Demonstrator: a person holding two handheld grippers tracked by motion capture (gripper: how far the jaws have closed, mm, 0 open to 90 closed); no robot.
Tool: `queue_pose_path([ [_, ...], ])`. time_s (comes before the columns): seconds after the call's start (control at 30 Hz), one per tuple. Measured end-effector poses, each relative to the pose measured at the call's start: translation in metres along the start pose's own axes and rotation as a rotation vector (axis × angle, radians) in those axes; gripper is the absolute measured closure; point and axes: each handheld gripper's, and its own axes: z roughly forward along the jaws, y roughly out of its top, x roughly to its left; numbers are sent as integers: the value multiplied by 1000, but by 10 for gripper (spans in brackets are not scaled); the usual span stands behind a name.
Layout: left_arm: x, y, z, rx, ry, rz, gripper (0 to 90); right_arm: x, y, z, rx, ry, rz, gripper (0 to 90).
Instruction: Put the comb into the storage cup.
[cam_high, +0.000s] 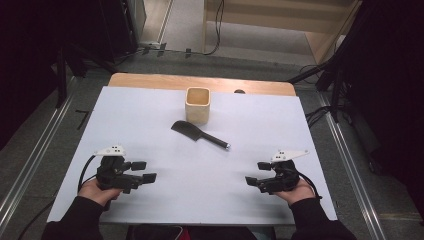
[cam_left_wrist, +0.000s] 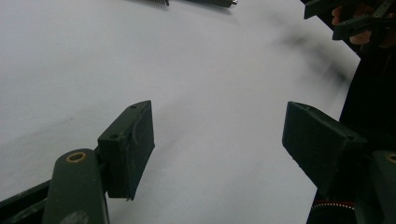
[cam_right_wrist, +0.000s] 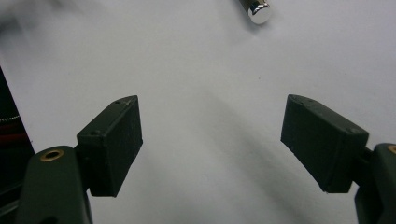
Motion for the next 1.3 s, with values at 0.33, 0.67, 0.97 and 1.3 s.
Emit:
queue_pose_path([
  [0.33,0,0,0,2,1,-1,257,-1,0,1,14,9,2,196],
  [0.67,0,0,0,4,-2,-3,257,-1,0,3,22,21,-8,200],
  [0.97,1,0,0,4,-2,-3,257,-1,0,3,25,25,-10,205],
  [1.3,1,0,0,4,-2,-2,257,-1,0,4,27,21,-13,205],
])
